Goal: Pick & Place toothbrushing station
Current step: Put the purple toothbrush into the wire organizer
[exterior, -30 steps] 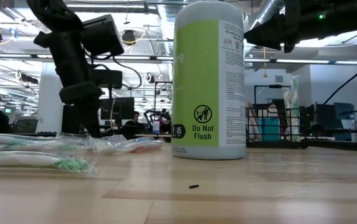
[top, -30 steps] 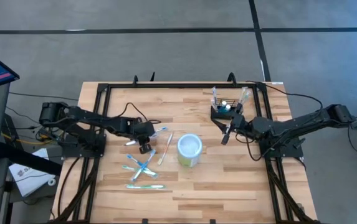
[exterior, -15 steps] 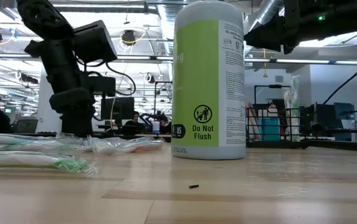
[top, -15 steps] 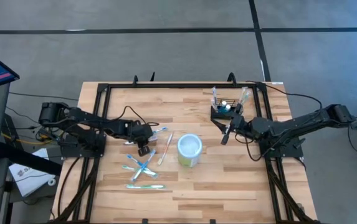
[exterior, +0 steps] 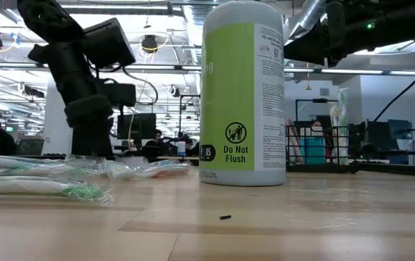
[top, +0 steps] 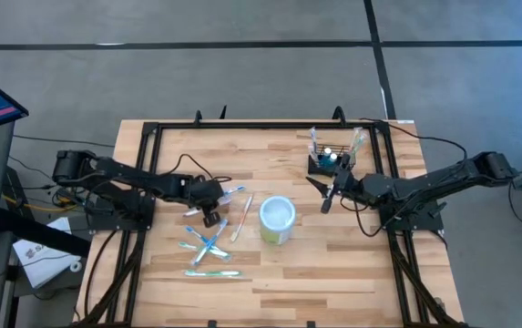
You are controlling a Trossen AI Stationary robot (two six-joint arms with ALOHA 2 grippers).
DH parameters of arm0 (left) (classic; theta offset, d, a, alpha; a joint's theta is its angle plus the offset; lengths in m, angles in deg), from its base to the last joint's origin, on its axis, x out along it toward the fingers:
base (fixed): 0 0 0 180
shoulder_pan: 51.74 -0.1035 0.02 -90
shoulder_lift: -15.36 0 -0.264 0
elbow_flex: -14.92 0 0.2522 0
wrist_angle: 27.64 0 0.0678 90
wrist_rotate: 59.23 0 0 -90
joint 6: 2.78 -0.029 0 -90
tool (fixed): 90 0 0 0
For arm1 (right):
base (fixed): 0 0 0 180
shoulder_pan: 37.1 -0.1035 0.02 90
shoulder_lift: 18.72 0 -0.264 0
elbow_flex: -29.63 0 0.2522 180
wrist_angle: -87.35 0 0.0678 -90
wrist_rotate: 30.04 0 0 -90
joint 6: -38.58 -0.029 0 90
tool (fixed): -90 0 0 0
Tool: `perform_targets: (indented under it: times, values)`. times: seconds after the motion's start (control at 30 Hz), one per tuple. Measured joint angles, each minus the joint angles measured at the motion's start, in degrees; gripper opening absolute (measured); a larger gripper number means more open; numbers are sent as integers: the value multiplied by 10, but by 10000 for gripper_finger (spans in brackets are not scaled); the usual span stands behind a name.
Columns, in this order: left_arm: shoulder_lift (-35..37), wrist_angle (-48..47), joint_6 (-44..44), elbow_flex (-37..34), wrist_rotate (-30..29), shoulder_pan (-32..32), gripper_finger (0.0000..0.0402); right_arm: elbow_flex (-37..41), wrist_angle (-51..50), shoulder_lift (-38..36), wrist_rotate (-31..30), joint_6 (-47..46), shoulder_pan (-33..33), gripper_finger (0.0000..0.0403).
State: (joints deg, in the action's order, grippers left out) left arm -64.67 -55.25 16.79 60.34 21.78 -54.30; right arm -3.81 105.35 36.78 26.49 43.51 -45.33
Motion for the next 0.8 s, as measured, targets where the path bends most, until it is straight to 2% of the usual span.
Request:
perform_targets:
  times: [0.27,0.4,0.53,0.8]
  values:
    - [84,22,4,0,-14,18,1,0,4,-5,0,0,0,133]
    - [129,41,4,0,-47,27,1,0,5,-5,0,-5,0,133]
    - [162,100,-3,0,-69,27,1,0,8,-4,0,-11,0,133]
    - [198,239,-70,1,-80,26,1,0,23,-4,6,-20,0,133]
